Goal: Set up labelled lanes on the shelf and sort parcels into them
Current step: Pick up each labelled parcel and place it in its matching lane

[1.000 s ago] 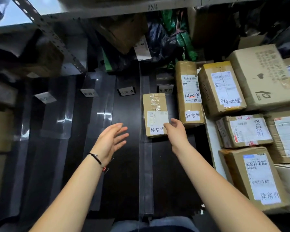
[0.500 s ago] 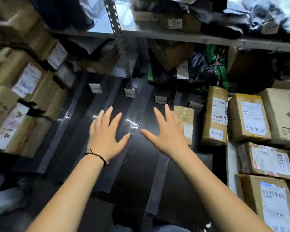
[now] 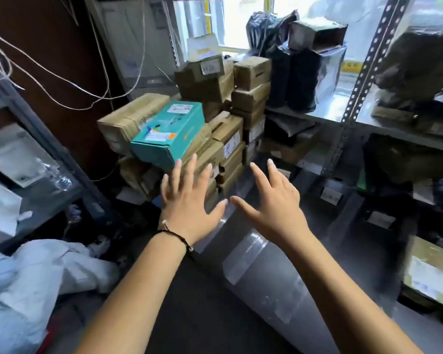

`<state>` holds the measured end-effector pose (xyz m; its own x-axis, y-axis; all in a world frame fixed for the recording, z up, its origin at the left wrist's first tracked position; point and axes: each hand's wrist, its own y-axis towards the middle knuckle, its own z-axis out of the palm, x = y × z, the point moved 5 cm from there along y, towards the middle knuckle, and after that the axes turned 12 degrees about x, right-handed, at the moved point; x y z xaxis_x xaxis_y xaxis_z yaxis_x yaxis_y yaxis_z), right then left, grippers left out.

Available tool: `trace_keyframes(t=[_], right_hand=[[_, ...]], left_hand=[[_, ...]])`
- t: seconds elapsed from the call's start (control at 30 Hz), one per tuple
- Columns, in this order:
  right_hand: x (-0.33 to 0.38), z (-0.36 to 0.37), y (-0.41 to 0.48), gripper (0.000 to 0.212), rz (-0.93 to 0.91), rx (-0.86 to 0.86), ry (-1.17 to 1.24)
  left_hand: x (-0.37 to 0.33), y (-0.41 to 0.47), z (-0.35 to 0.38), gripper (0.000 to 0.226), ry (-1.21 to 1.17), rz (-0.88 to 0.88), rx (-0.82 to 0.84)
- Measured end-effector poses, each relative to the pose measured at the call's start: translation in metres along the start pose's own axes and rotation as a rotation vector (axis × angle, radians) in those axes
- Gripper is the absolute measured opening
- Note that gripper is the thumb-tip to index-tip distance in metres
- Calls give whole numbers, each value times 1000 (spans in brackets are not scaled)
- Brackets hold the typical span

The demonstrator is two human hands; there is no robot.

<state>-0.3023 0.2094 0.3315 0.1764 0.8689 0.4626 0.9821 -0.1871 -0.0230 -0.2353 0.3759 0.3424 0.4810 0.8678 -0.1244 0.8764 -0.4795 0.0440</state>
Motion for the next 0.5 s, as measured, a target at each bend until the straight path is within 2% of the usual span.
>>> trace_keyframes(t=[0.13, 0.23, 0.5], right_hand=[[79, 16, 21, 85, -56, -42, 18], [121, 27, 39, 85, -83, -42, 51], [170, 31, 124, 88, -78, -30, 65]], left_hand=[[77, -11, -44, 84, -45, 0, -105], [125, -6, -61, 87, -144, -21, -124], [209, 66, -79, 95, -246, -27, -183]])
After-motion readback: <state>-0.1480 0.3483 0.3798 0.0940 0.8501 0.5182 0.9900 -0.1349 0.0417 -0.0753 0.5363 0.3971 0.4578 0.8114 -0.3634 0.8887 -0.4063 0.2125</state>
